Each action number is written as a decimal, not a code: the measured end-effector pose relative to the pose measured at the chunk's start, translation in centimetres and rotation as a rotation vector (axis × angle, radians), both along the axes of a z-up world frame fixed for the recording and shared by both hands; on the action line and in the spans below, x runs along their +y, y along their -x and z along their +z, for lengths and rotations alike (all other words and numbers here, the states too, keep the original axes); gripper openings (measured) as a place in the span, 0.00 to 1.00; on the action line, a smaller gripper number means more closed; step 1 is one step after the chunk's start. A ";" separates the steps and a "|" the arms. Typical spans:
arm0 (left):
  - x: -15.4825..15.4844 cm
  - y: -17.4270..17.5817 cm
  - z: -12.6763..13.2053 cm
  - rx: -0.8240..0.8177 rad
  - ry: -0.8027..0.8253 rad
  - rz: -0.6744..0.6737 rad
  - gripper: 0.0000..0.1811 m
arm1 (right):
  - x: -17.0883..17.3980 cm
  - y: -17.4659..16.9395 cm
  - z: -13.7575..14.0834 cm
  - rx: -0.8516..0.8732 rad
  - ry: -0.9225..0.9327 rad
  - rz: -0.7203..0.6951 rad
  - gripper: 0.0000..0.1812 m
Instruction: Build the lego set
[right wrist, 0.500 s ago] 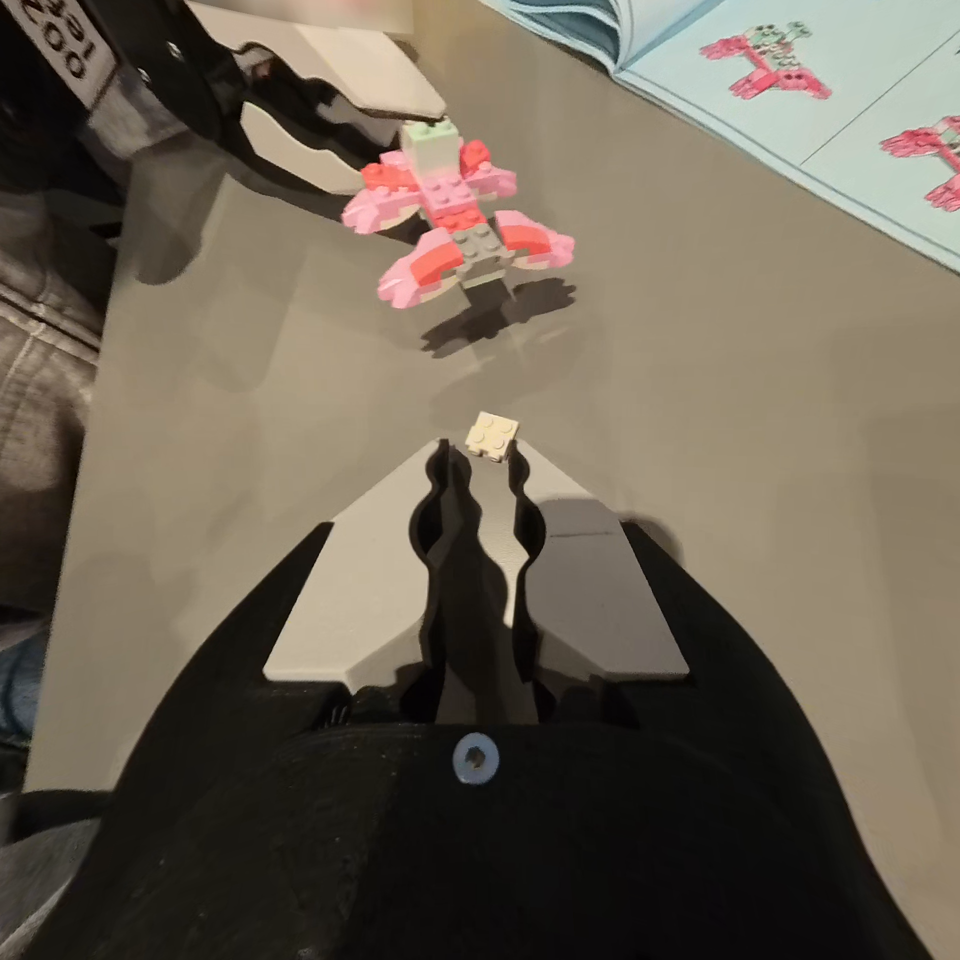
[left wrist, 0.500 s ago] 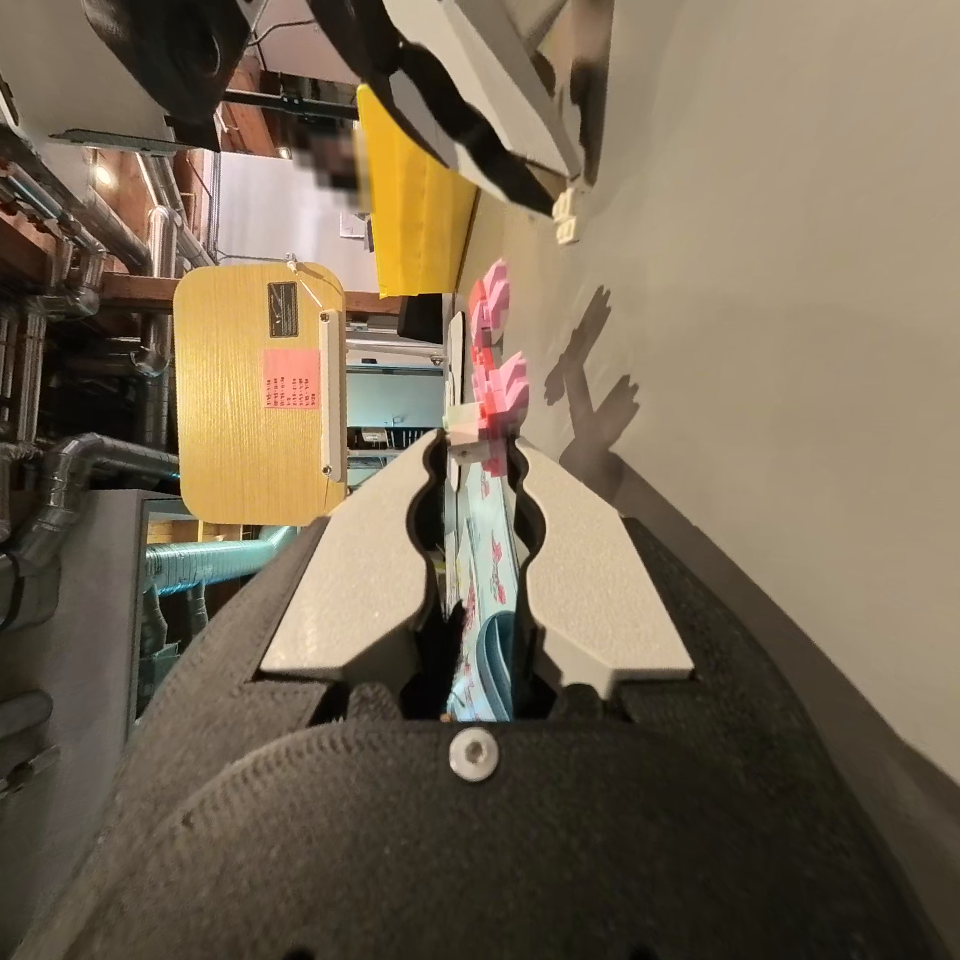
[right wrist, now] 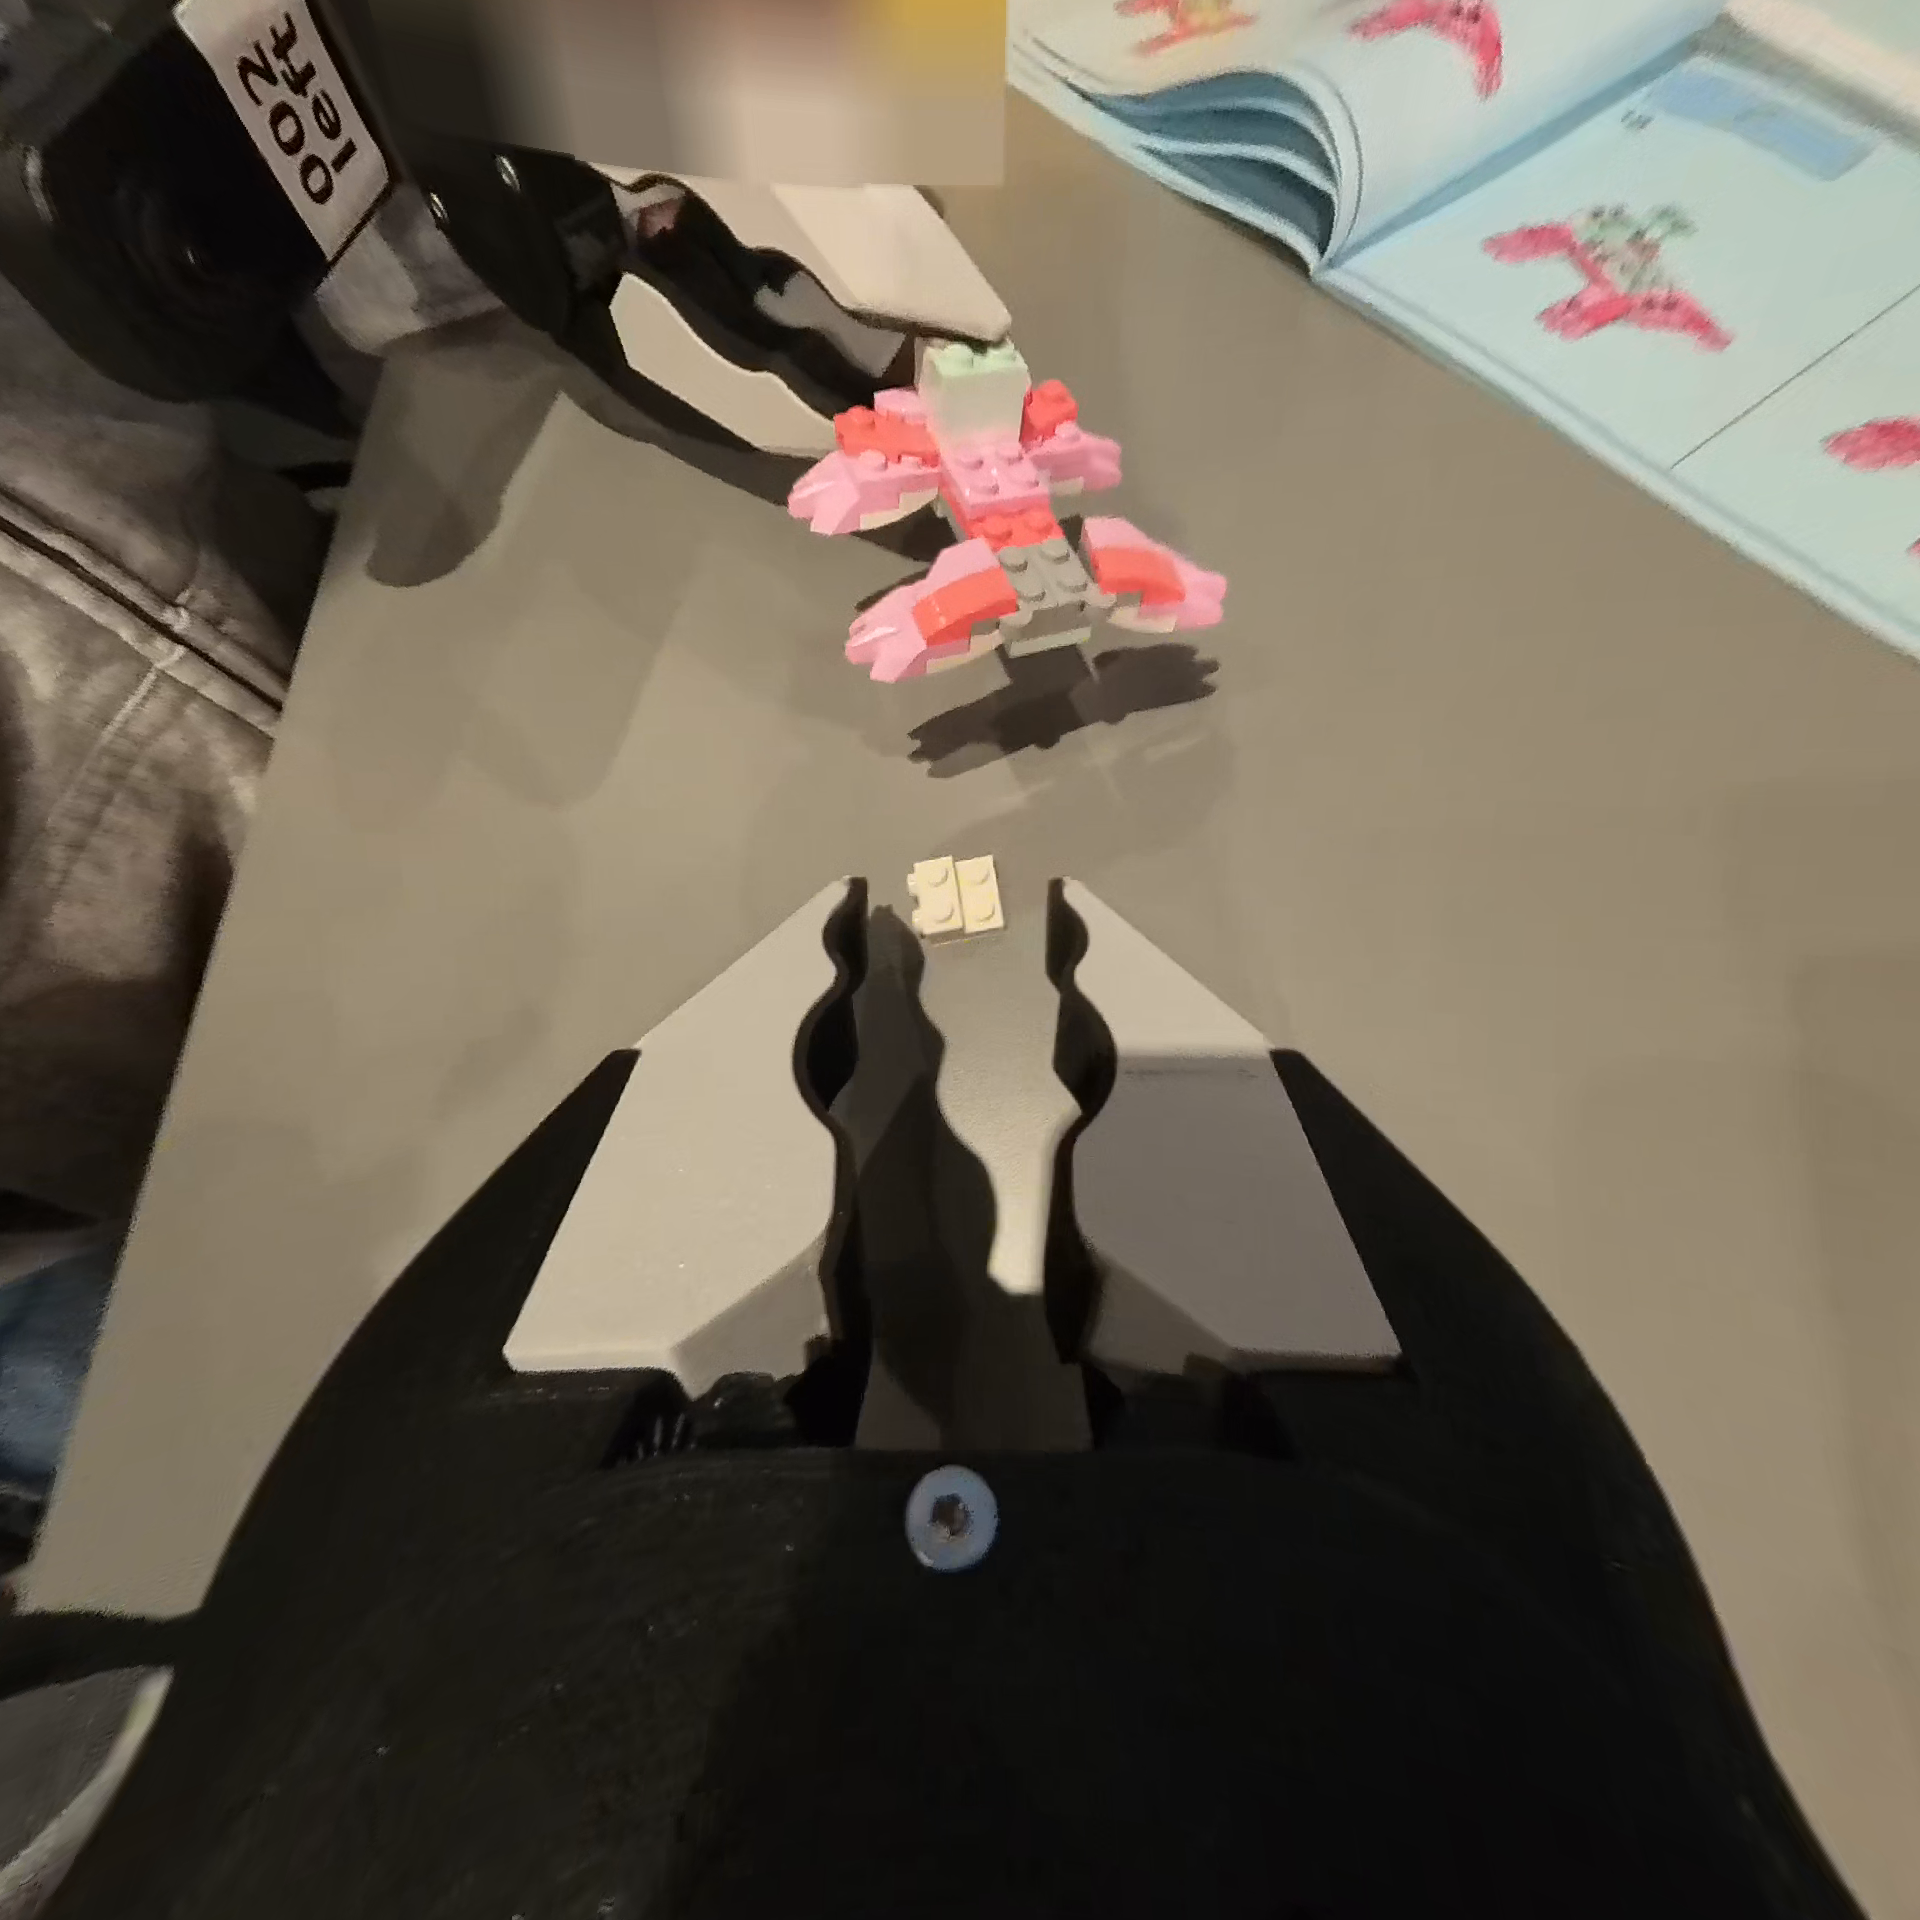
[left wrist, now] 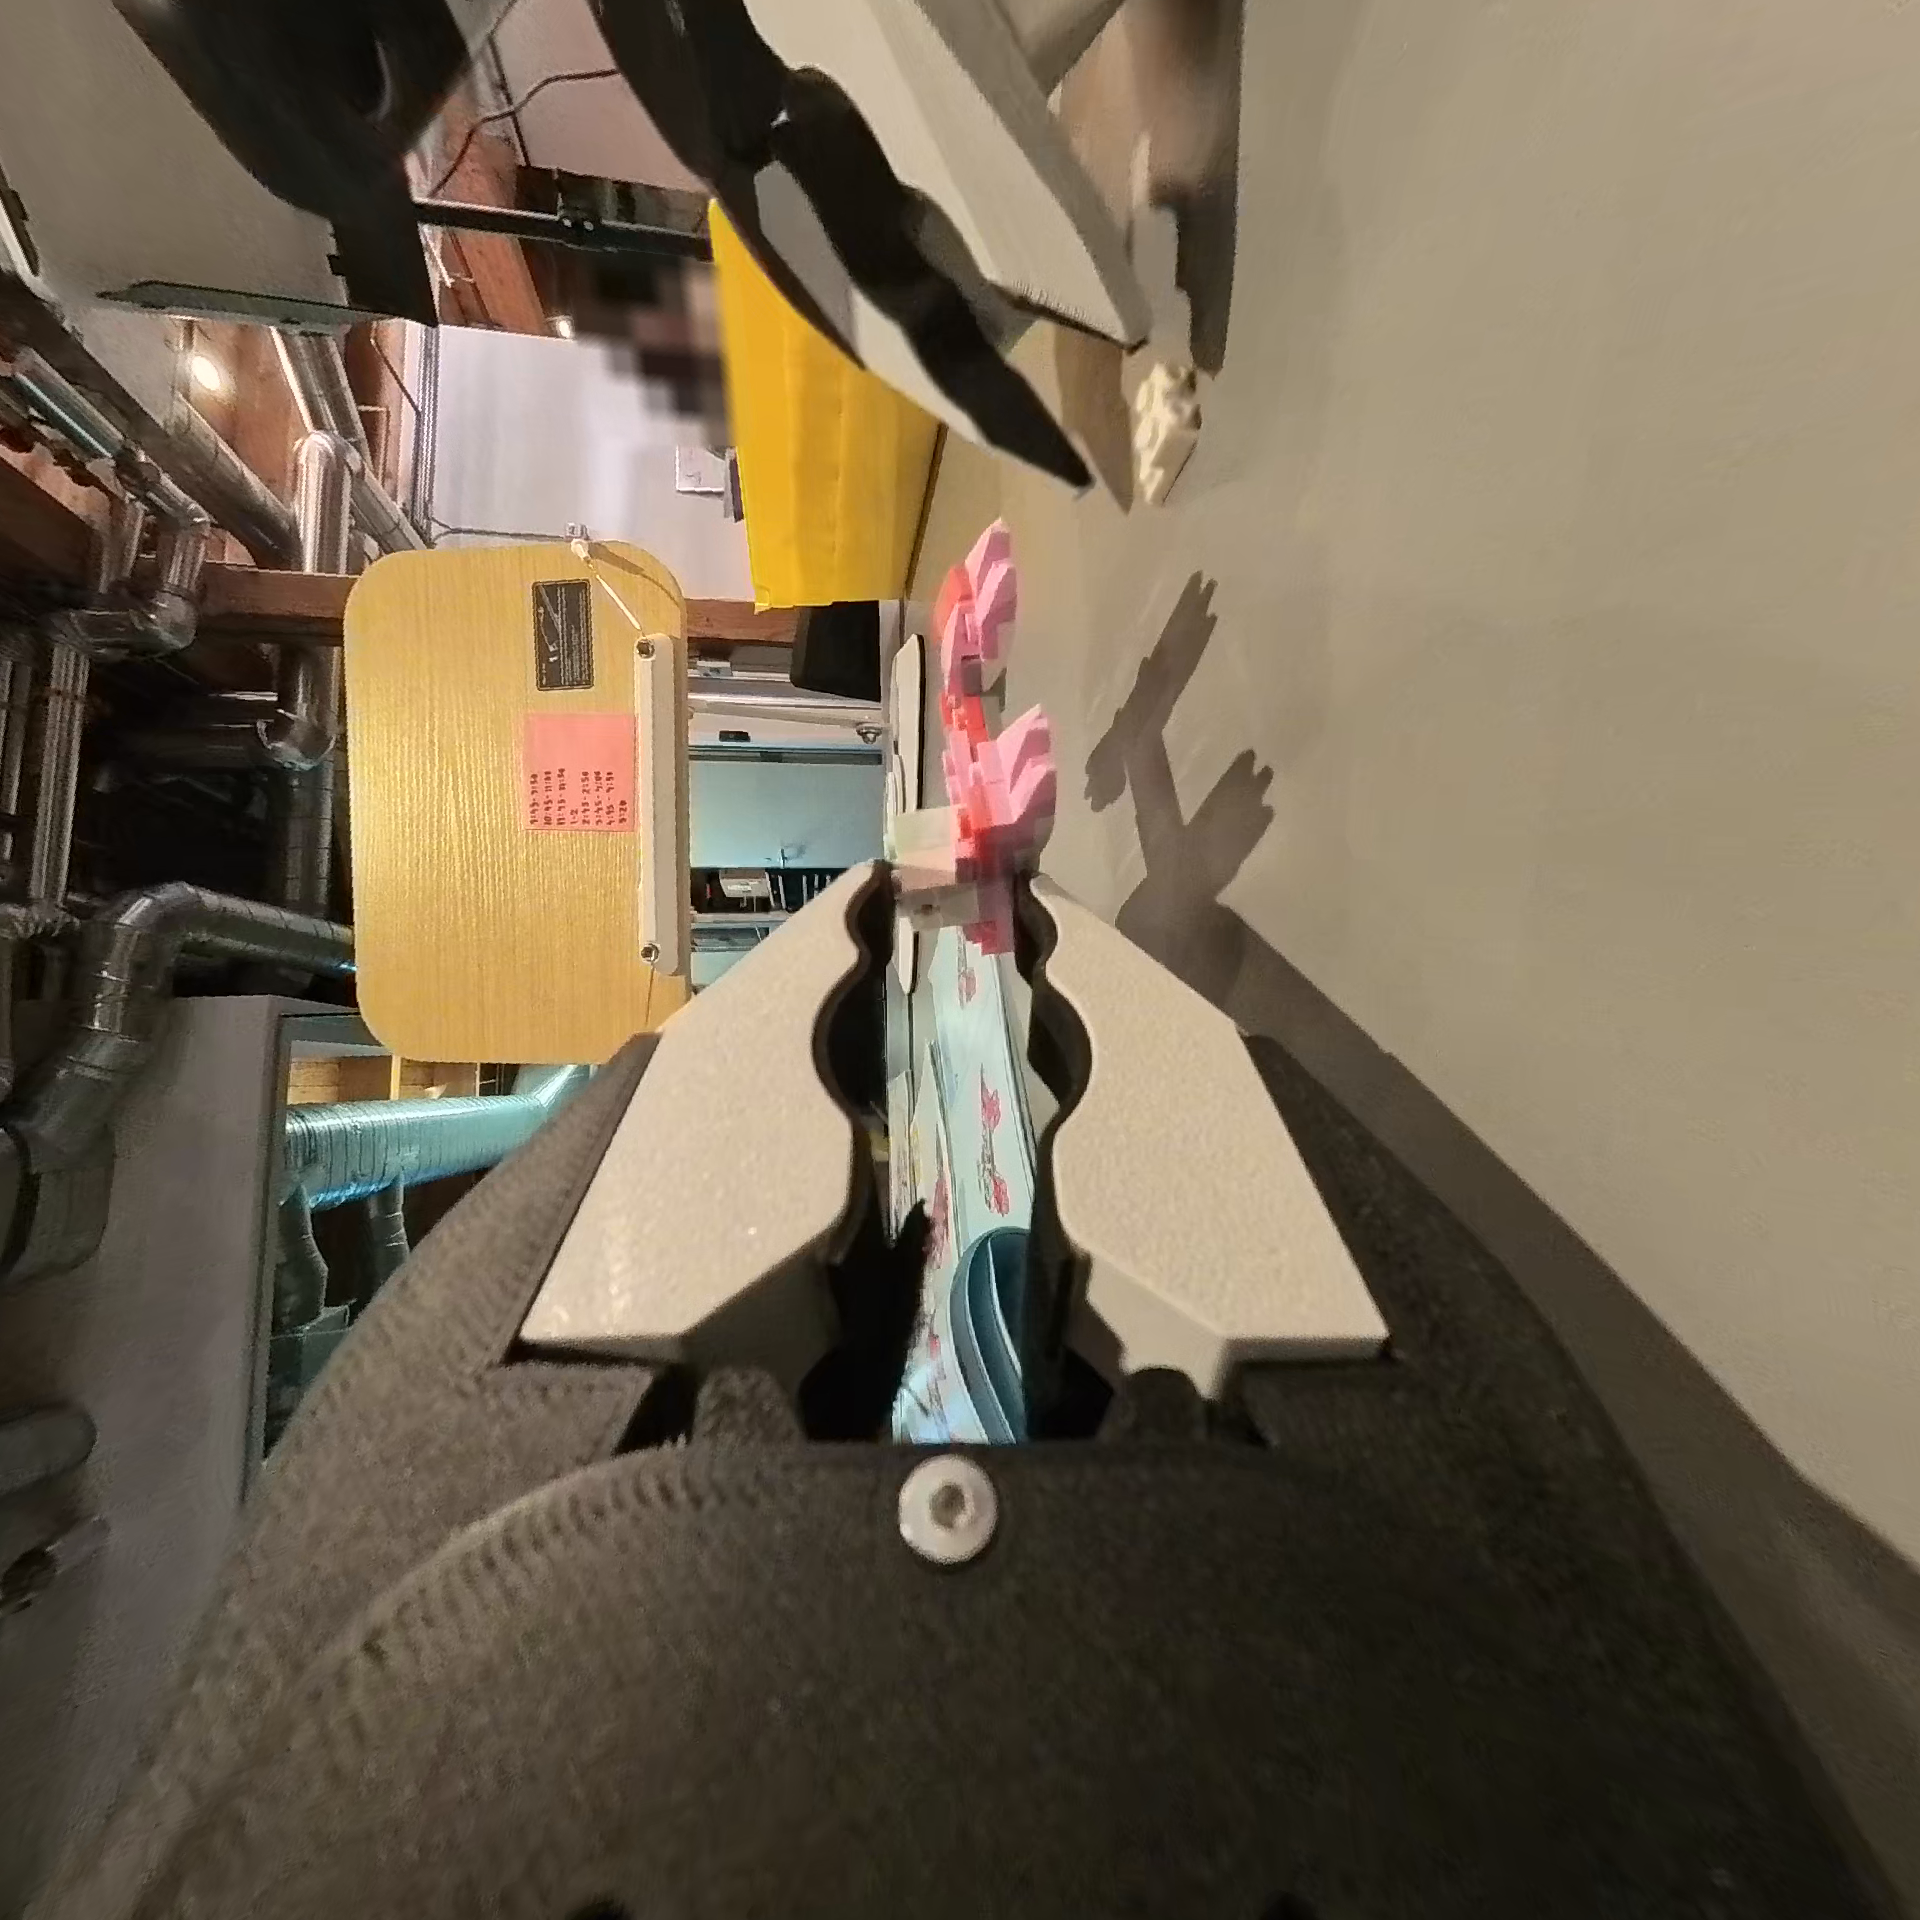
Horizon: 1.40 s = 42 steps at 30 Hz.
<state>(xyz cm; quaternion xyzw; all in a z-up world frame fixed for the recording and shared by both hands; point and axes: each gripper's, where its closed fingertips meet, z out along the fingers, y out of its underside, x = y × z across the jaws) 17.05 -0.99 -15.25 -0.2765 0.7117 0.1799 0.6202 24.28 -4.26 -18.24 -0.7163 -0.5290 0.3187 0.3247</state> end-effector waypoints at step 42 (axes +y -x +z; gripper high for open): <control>-2.0 -1.0 1.4 -0.031 -0.164 -0.098 0.12 | 0.4 6.1 4.8 -0.104 -0.060 0.195 0.08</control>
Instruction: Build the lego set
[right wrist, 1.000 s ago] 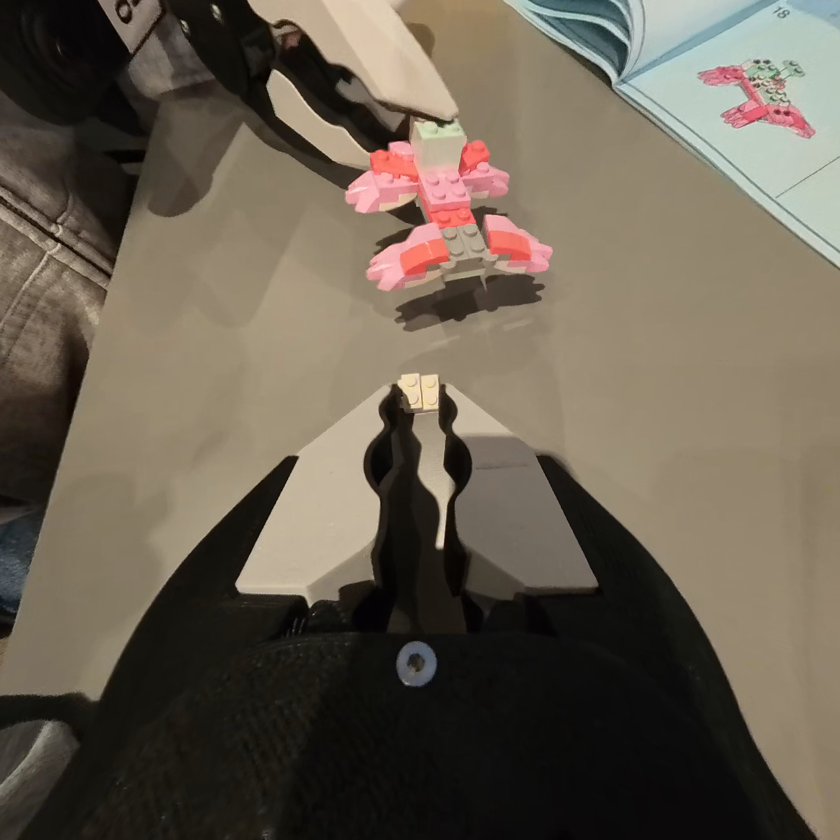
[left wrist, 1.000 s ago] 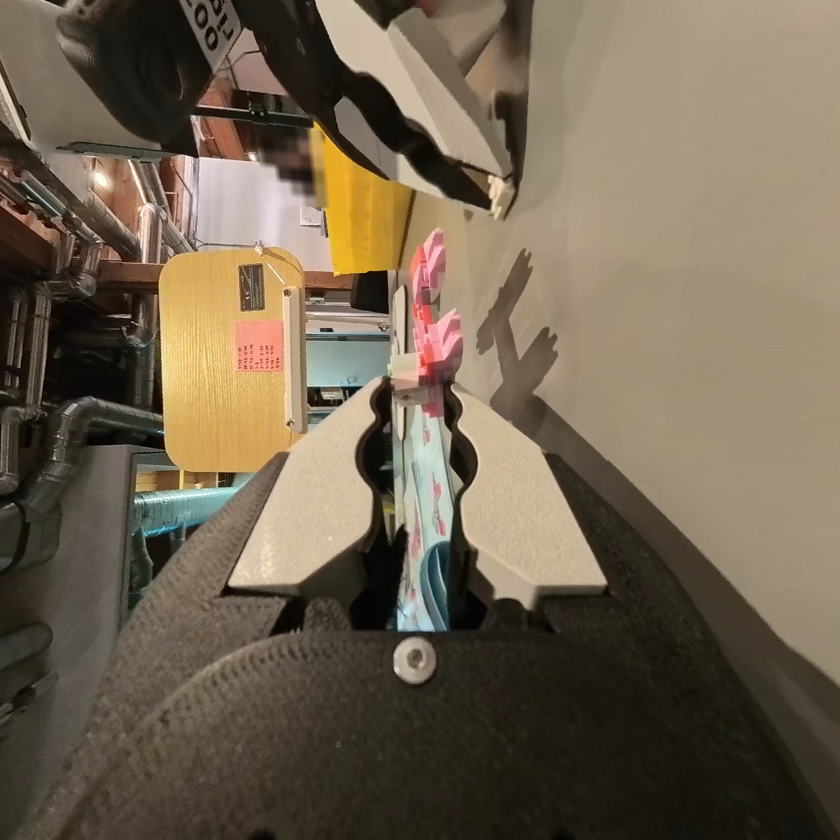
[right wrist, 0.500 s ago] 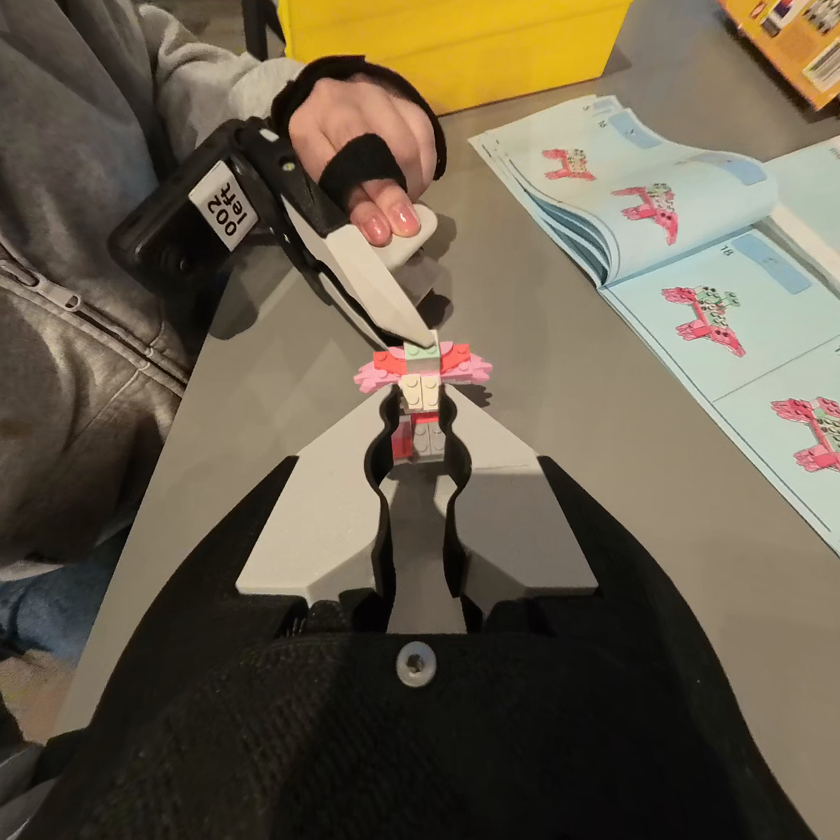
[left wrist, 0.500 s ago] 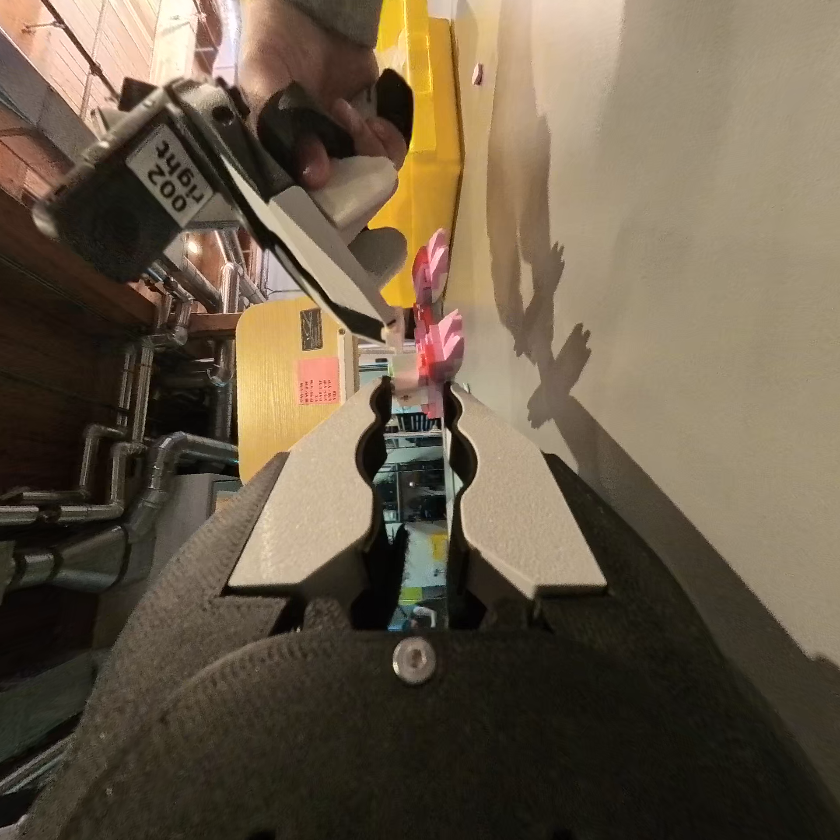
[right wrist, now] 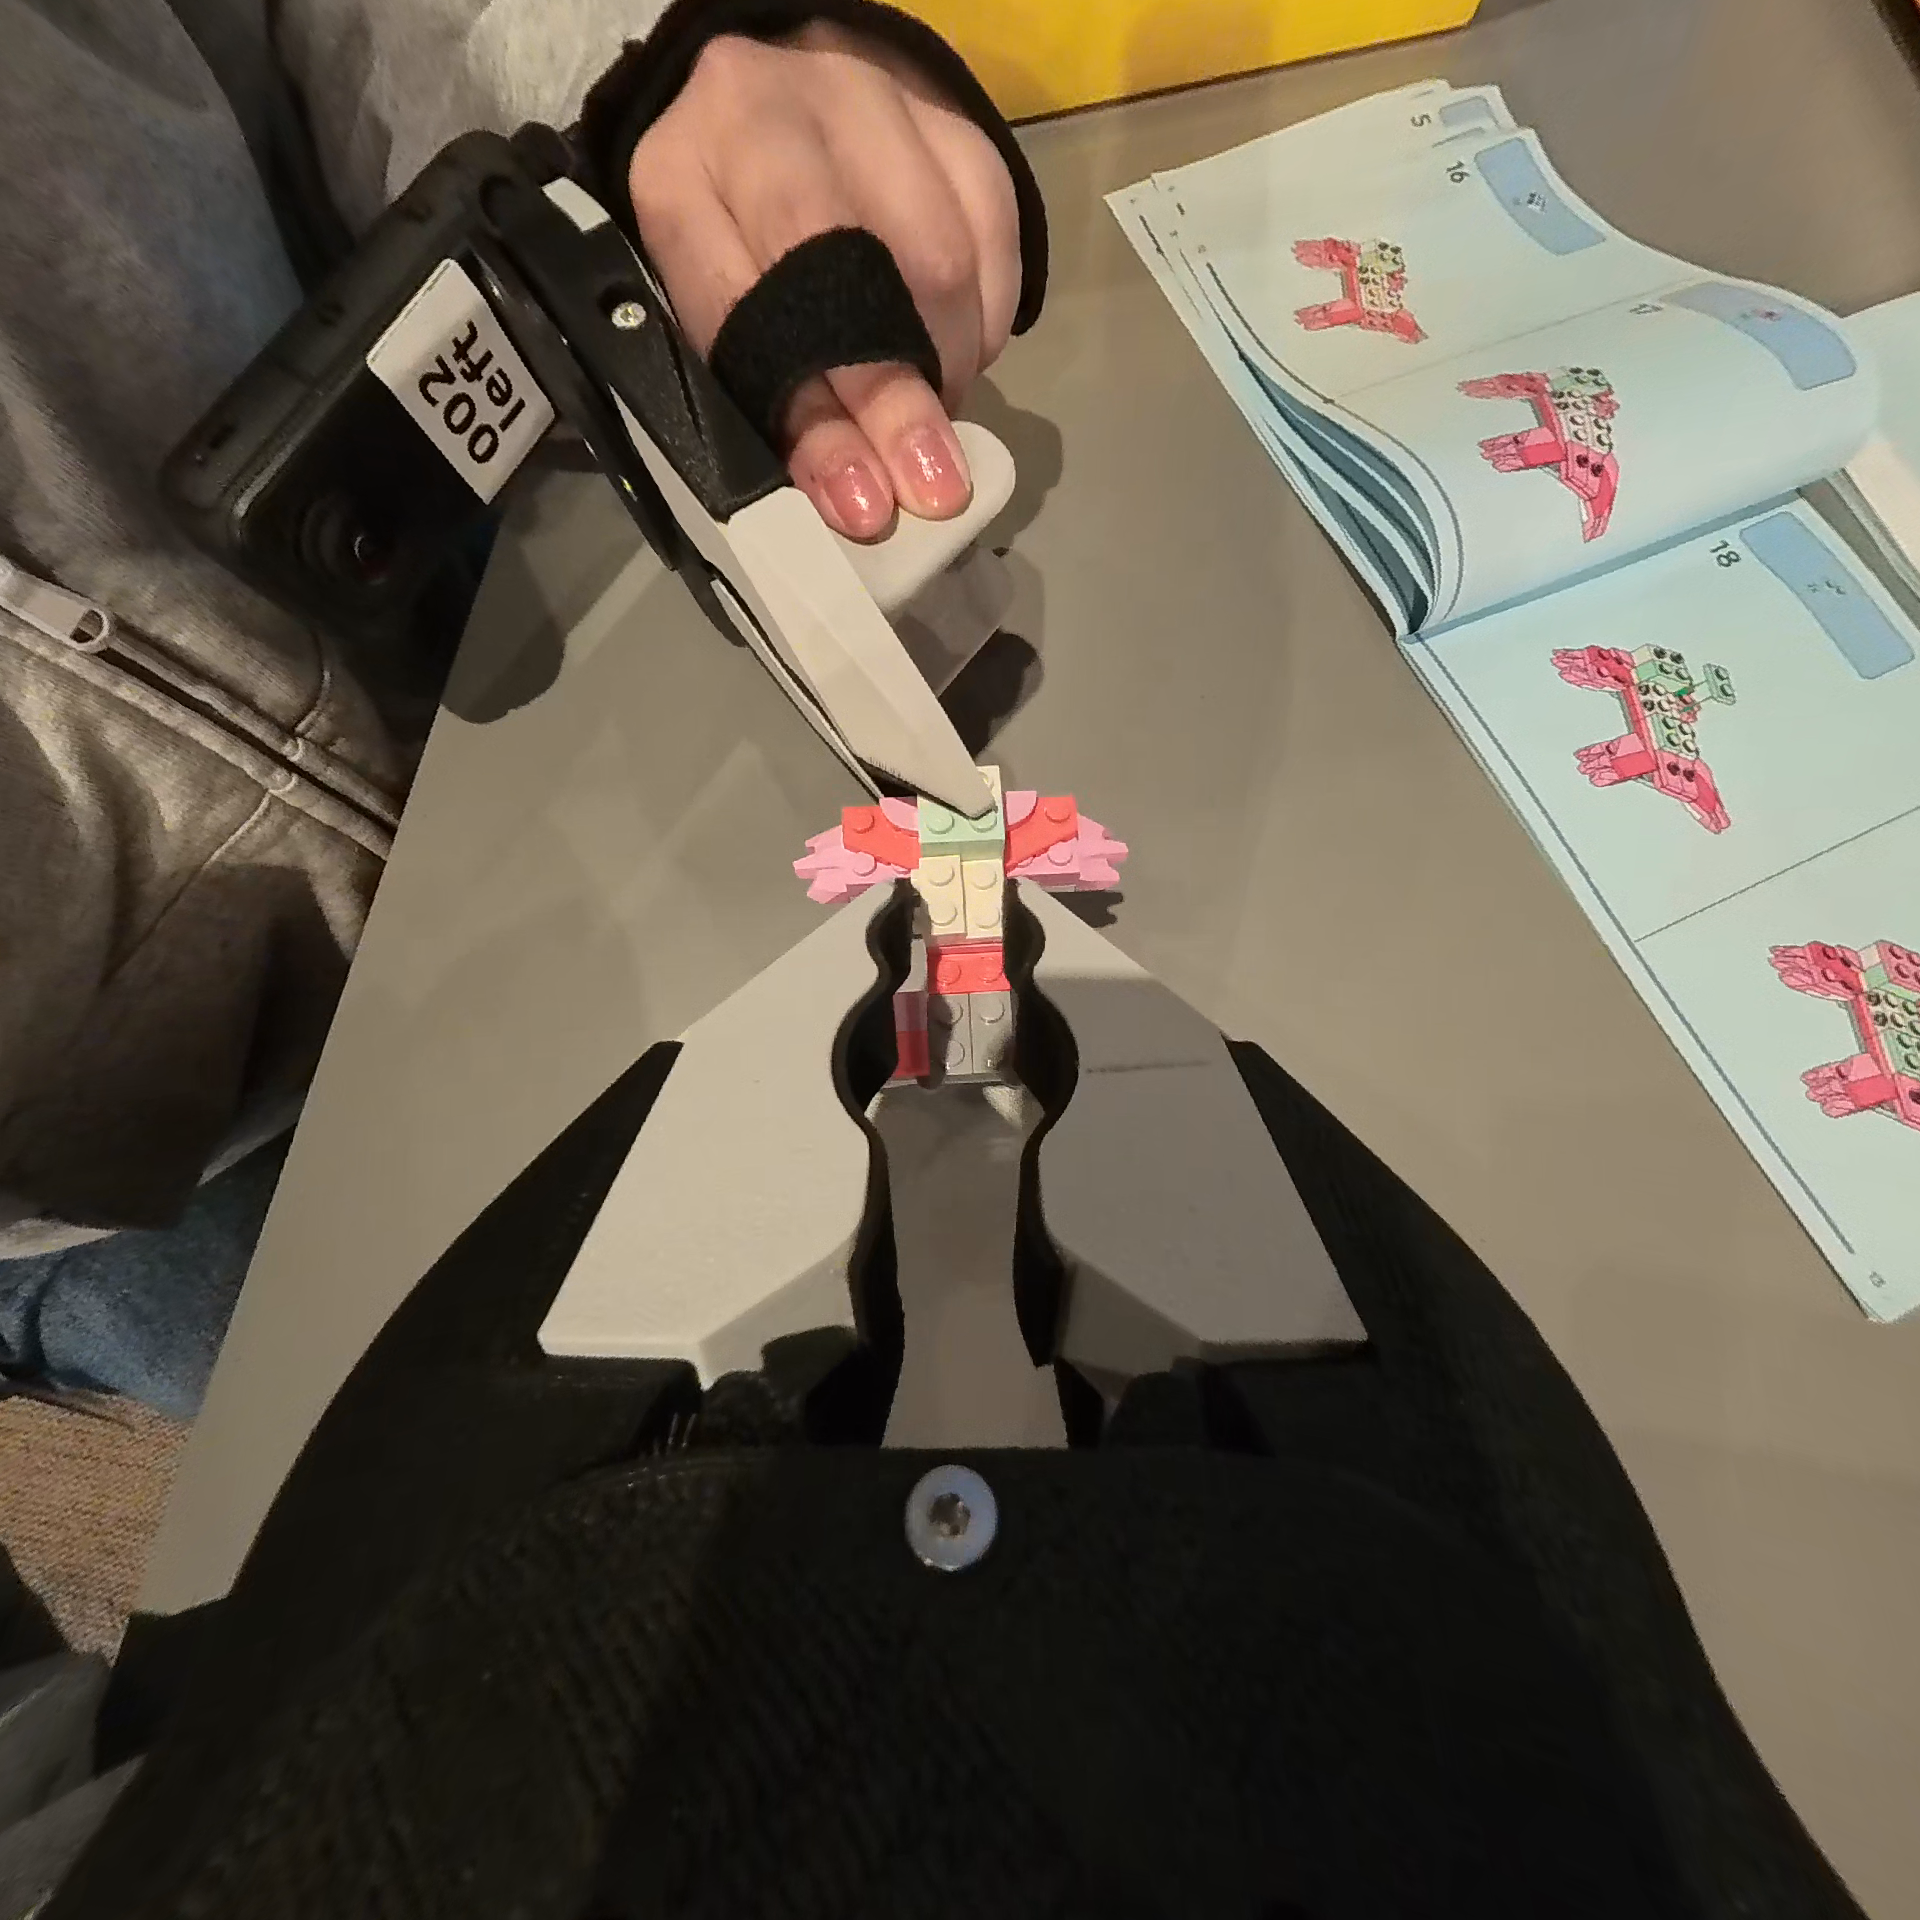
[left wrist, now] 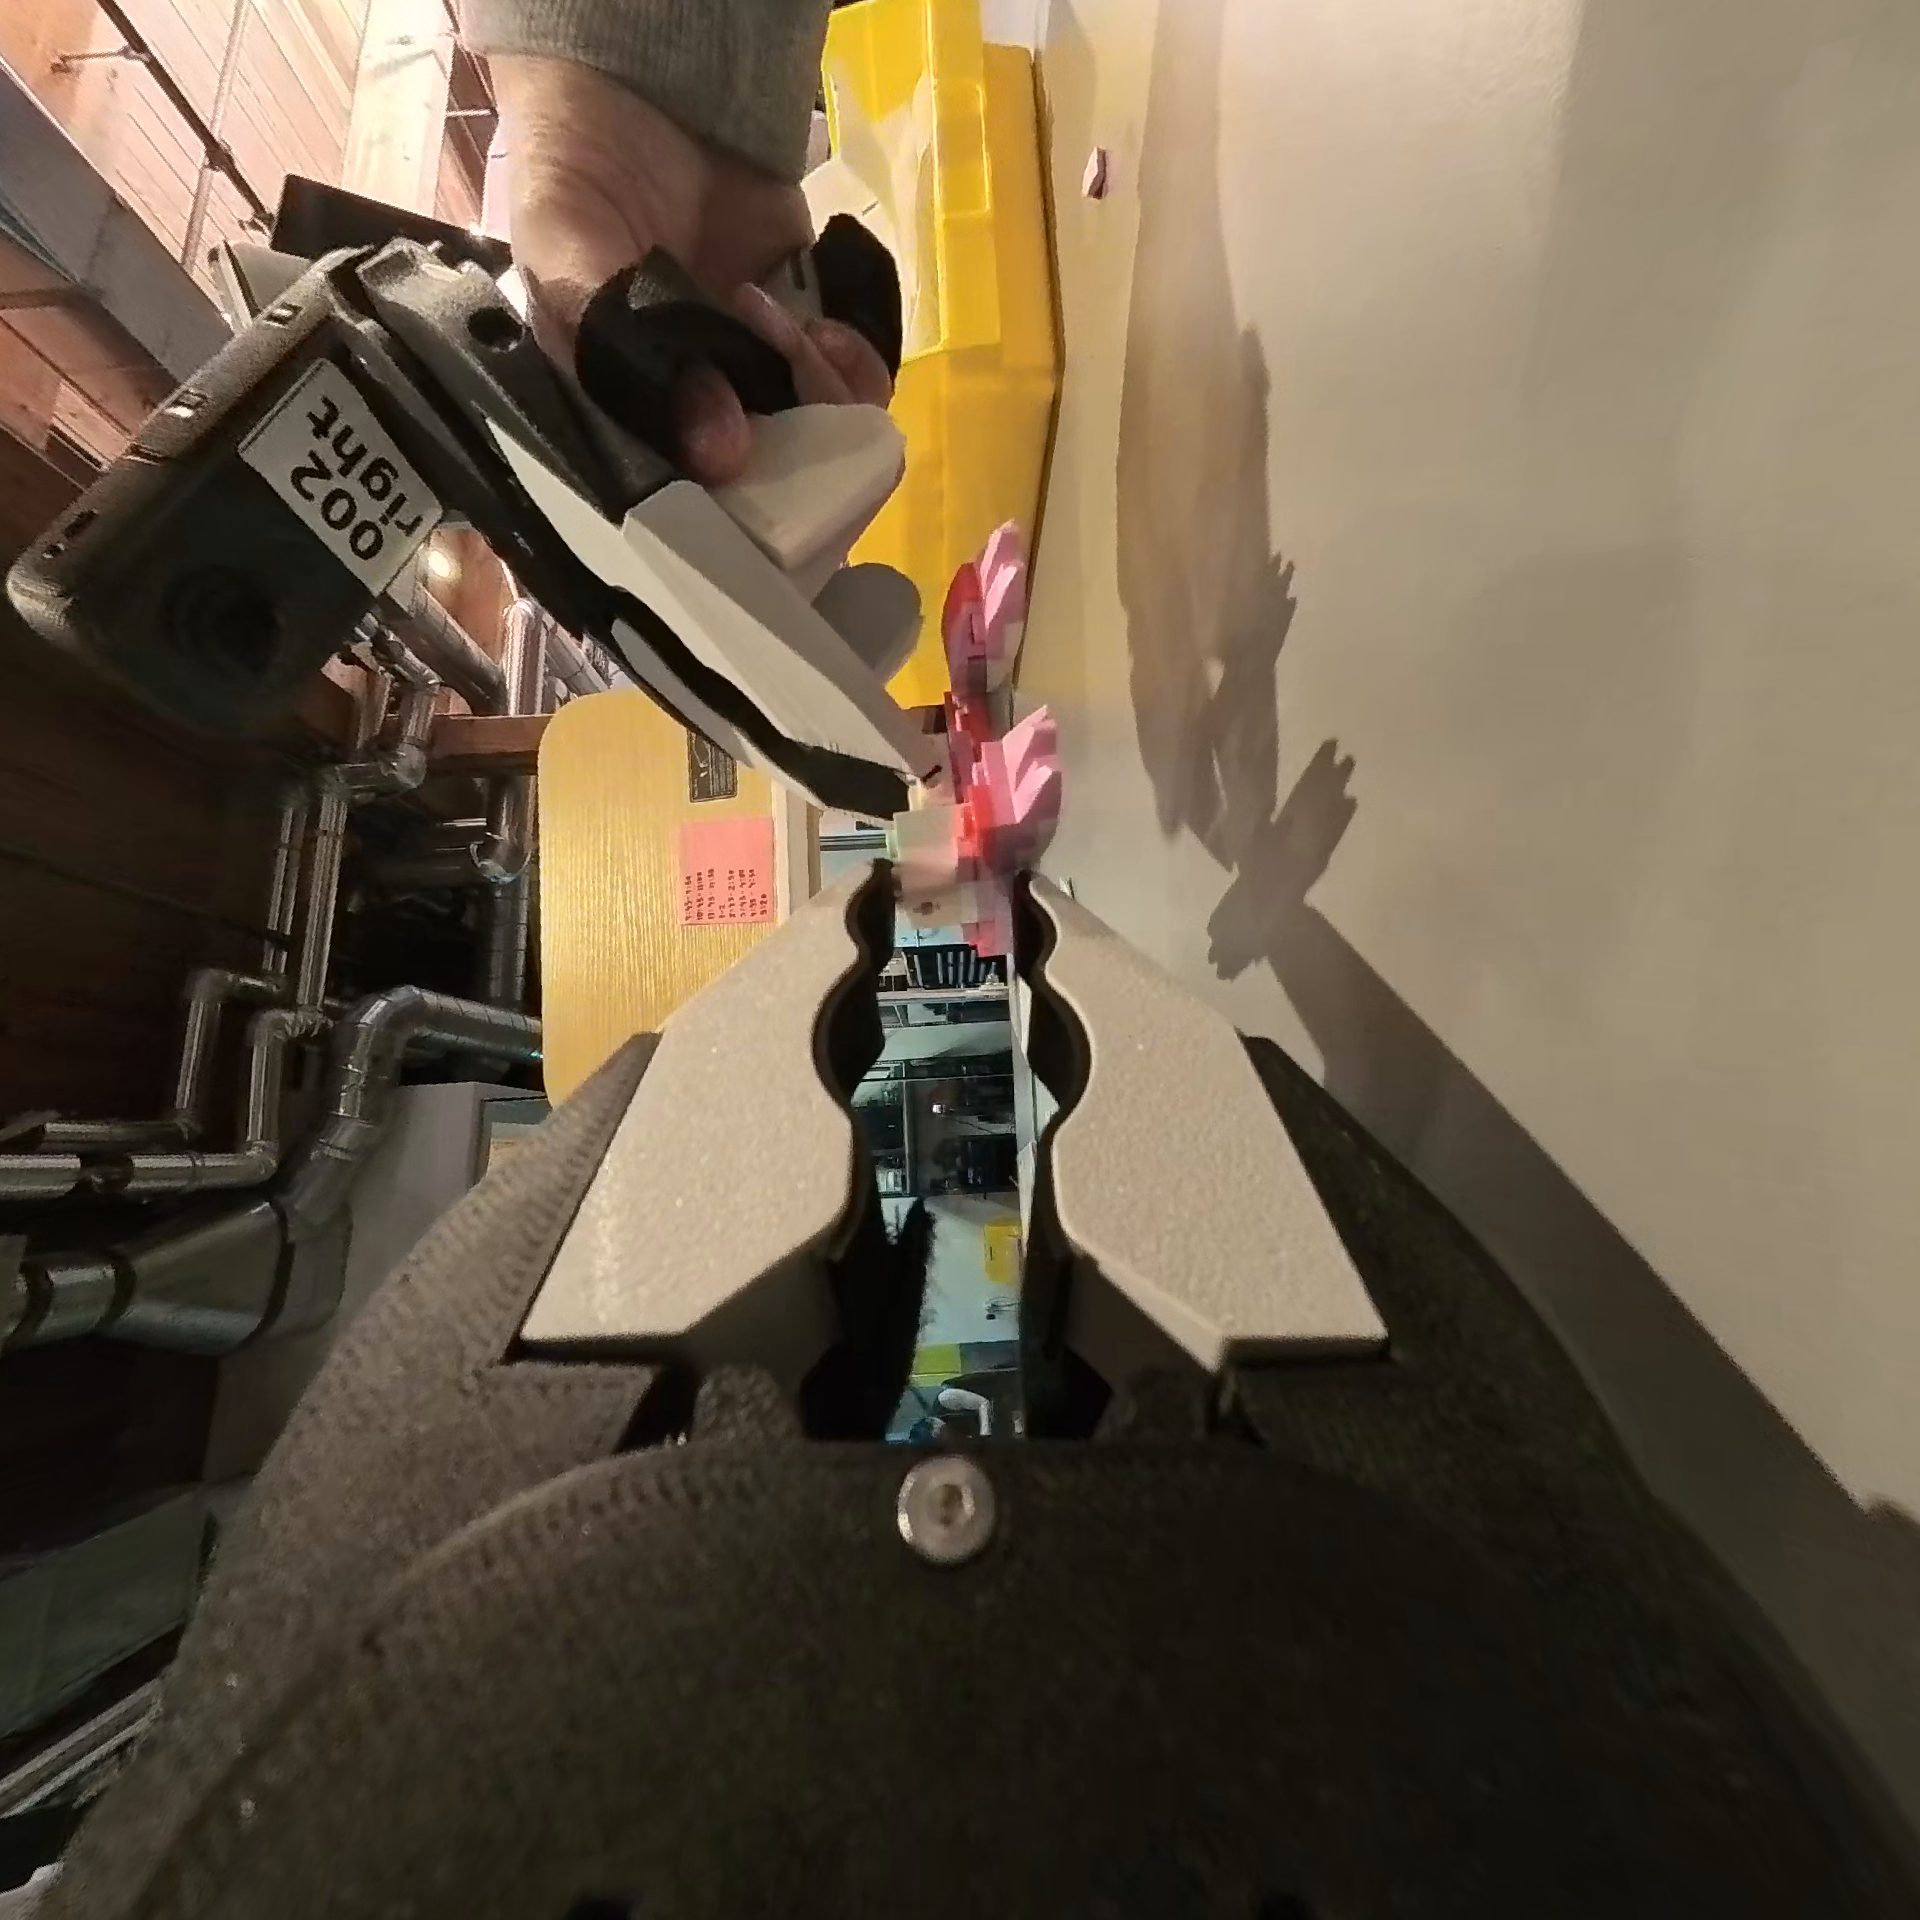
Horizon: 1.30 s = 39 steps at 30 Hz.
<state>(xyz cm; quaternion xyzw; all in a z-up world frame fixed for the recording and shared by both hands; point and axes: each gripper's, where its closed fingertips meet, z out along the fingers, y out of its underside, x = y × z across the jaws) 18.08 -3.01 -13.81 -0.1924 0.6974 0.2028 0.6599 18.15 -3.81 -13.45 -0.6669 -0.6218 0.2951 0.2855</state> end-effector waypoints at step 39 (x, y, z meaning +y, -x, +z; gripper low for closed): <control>1.4 0.4 -0.5 -0.002 0.127 0.071 0.12 | 3.5 0.2 -1.6 -0.532 -1.342 -0.214 0.11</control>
